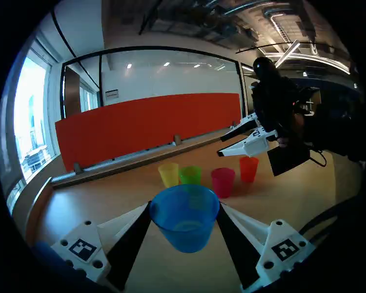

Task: Pour water

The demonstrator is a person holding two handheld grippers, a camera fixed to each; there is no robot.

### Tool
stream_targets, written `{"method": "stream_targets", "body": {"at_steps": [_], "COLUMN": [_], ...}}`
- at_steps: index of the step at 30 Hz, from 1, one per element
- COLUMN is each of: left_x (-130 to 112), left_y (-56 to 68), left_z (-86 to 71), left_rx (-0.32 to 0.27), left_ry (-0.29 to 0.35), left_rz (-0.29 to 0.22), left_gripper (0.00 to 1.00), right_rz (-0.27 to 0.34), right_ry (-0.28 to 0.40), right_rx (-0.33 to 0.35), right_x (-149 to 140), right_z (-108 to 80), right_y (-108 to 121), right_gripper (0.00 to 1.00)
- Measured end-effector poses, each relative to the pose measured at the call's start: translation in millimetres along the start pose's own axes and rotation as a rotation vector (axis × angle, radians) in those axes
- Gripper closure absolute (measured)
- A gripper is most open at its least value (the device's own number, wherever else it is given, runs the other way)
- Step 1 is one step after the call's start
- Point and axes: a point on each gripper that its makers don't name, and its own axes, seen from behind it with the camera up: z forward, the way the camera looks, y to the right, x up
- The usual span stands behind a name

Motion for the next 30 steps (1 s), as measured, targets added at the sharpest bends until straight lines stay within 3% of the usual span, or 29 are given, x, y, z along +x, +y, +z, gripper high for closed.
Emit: {"method": "stream_targets", "body": {"at_steps": [7,19,30], "left_x": [-2,-11,-14], "left_y": [-4.7,-12.7,-16.9], "left_z": [-8.3,-13.9,-16.1], "left_rx": [0.015,0.033,0.036], "left_ry": [0.013,0.010,0.011], "left_rz": [-0.035,-0.049,-0.048], "left_gripper": [0.11,0.11,0.11], "right_rz": [-0.002,-0.043,-0.037], "right_ry": [-0.080,-0.234,-0.354], "right_rx": [0.031,0.081,0.093], "right_x": [-1,-7,-23], "right_z": [26.2,65.1,88.6], "right_y": [-2,-17,-19], "right_gripper": [0.00,0.00,0.00]}}
